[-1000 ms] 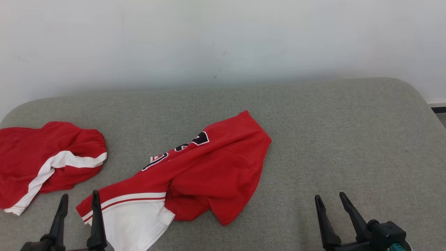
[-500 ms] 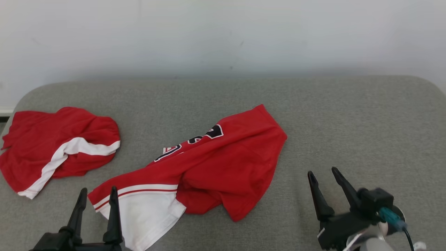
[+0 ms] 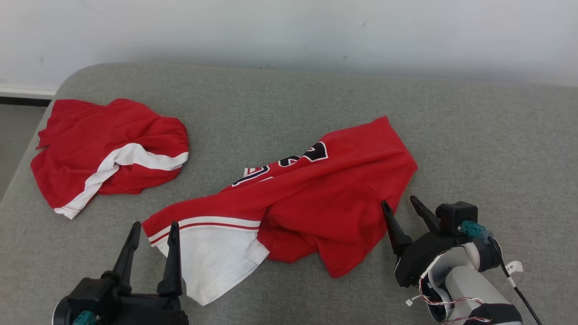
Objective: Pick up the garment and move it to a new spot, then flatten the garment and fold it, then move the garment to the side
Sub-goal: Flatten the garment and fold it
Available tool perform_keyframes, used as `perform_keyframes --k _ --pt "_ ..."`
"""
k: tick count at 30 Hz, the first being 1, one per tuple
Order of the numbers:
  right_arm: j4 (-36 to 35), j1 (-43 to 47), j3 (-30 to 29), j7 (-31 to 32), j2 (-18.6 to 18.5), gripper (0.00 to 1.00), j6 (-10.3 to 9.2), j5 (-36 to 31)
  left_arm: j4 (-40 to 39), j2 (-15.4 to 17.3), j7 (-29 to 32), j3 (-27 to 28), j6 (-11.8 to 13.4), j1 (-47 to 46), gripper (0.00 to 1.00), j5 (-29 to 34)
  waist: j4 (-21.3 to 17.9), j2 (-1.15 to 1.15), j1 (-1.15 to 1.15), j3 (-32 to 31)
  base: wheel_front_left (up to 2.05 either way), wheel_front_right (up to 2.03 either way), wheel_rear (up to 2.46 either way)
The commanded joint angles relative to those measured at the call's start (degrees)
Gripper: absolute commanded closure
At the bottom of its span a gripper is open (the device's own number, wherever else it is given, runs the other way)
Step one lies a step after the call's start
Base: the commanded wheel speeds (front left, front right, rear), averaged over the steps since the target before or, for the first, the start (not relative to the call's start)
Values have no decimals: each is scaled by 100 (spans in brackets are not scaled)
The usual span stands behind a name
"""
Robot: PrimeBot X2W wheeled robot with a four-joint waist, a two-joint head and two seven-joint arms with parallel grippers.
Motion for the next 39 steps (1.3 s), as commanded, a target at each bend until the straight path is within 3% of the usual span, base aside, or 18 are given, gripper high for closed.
perform_keyframes --k 1,7,8,9,10,18,22,33,39 --pt "253 -137 34 -27 33 0 -13 73 24 -2 -7 -57 26 -105 0 -64 204 0 -1 201 0 0 0" --pt "916 -433 180 -191 145 0 -13 308 111 -4 -7 -188 23 -280 0 -147 321 0 -1 365 0 0 0" --pt "986 -461 229 -215 162 54 -13 349 118 -2 -7 -198 26 -298 0 -156 330 0 -1 380 0 0 0" --pt "1044 -498 270 -253 174 90 -13 391 133 -2 -7 -214 27 -311 0 -152 336 0 -1 393 0 0 0" --pt "1096 -527 311 -277 181 100 -13 424 147 -3 -7 -227 26 -331 0 -136 340 0 -1 402 0 0 0" --pt "1031 -552 514 -421 1 100 -13 606 244 -4 -7 -274 57 -256 0 -150 234 0 -1 242 0 0 0" --pt "487 -375 430 -427 -237 100 -13 532 287 -1 -7 -213 65 -101 0 -137 57 0 -1 45 0 0 0" --pt "-1125 987 -140 -430 -828 100 -13 270 337 0 -7 -38 38 189 0 -160 -449 0 -1 -352 0 0 0" --pt "-1542 1901 -447 -430 -926 100 -13 265 357 -2 -6 14 39 344 0 -165 -622 0 -1 -482 0 0 0"
